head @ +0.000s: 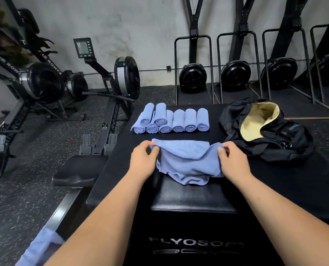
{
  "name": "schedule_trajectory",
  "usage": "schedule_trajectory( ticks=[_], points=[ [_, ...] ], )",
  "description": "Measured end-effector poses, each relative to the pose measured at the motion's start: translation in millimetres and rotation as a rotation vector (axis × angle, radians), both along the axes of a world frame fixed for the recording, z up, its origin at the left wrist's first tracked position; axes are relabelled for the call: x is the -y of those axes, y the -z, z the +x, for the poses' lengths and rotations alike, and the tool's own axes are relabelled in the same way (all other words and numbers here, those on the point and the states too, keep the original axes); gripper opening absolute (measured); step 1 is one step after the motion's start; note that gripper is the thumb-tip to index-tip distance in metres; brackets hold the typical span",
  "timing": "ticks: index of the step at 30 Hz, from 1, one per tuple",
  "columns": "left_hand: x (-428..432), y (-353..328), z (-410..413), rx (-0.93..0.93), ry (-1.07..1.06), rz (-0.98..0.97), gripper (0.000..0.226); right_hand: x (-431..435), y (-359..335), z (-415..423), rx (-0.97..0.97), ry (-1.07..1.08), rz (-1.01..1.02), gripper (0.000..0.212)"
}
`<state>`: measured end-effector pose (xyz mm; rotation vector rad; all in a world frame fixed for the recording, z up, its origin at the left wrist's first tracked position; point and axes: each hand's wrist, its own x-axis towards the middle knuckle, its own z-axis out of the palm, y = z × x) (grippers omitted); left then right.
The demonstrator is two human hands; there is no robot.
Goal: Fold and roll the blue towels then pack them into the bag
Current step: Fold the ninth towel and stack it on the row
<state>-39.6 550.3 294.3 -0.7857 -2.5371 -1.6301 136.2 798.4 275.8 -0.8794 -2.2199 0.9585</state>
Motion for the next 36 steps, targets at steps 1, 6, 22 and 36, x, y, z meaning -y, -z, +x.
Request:
schedule_trajectory(
  ticks=[1, 6, 22, 36],
  points=[
    [-5.7, 4.1, 1.3, -0.044, 0.058, -0.097, 0.013, 0.2, 2.7, -6.5, 0.071, -0.073, 0.036, 0.011],
    [-15.8, 40.9, 12.1, -0.238, 0.32, -0.618, 0.026, 17.1, 34.8, -10.7, 0.4, -0.402, 0.198, 0.021],
    [39.3, 33.7, 6.1, 0.201, 0.342, -0.3, 0.031, 16.6, 24.3, 35.2, 0.239, -0.192, 0.113, 0.017],
    [4.6, 27.0, -41.0, 0.082, -0.103, -0.251, 0.018, -19.5, 22.8, -15.3, 0.164, 0.085, -0.077, 0.01]
  ],
)
